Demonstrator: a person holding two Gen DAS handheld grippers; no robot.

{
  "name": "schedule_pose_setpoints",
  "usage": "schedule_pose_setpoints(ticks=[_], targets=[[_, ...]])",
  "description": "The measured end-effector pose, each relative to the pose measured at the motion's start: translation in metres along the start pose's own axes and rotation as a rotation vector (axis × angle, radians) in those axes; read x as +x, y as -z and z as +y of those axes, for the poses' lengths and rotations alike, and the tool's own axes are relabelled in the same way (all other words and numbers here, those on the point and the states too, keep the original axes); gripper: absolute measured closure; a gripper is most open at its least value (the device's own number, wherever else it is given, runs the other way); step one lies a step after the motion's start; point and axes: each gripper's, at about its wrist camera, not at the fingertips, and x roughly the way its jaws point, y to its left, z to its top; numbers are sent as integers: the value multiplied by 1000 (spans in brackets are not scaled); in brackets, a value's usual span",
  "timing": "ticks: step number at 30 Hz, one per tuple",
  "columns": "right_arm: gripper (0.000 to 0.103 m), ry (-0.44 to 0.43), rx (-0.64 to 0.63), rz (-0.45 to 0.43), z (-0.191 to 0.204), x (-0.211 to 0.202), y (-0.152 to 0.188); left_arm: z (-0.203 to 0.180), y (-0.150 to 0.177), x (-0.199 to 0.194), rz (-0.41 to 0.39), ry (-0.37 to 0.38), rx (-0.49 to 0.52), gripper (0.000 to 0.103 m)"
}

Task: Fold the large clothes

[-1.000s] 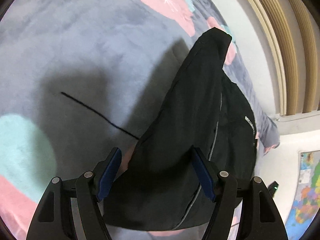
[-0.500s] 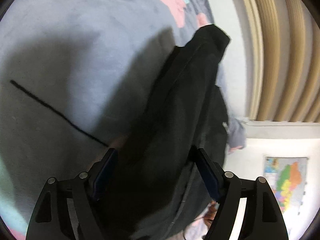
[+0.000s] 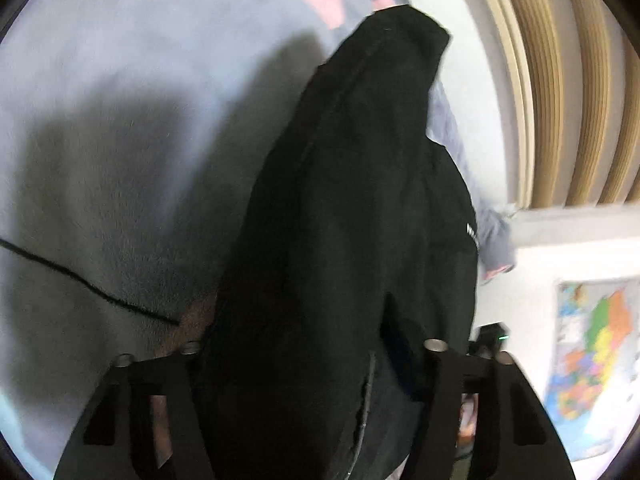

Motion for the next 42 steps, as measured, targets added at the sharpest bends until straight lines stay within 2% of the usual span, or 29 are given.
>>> schedule_pose_setpoints(ticks=[4, 7, 10, 15, 19, 24, 28, 30, 33, 35, 37, 38, 40, 41, 42], targets=[[45, 88, -72, -26, 24, -9, 6, -32, 13, -14, -38, -71, 104, 60], [55, 147, -129, -56, 44, -19, 13, -51, 20, -28, -67, -44, 153, 65], [61, 160, -162, -86, 61, -34, 20, -75, 29, -45, -95, 5, 199, 66], [62, 134, -240, -115, 107, -73, 43, -114, 62, -79, -130, 31, 295, 67], [62, 156, -319, -125, 148, -104, 82, -127, 103, -114, -131, 44, 354, 67], [62, 169, -334, -143, 162, -146, 127, -134, 130, -128, -122, 64, 363, 67], [62, 185, -330, -127, 158, -162, 158, -116, 156, -126, -91, 48, 329, 67], [61, 193, -312, -101, 151, -163, 178, -101, 178, -124, -62, 25, 301, 67], [61, 216, -254, -45, 131, -148, 199, -66, 192, -104, 1, -37, 232, 64], [59, 250, -214, -18, 115, -127, 209, -27, 195, -87, 45, -101, 125, 61], [52, 278, -129, 14, 94, -114, 214, 13, 198, -82, 67, -130, -2, 55], [49, 285, -62, 29, 78, -110, 216, 28, 198, -83, 66, -110, -56, 50], [41, 270, 57, 30, 52, -112, 218, 55, 199, -90, 70, -16, -183, 49], [41, 252, 115, 16, 39, -118, 221, 56, 200, -97, 61, -9, -197, 48], [40, 248, 142, 7, 32, -124, 222, 53, 200, -106, 41, -35, -181, 48]])
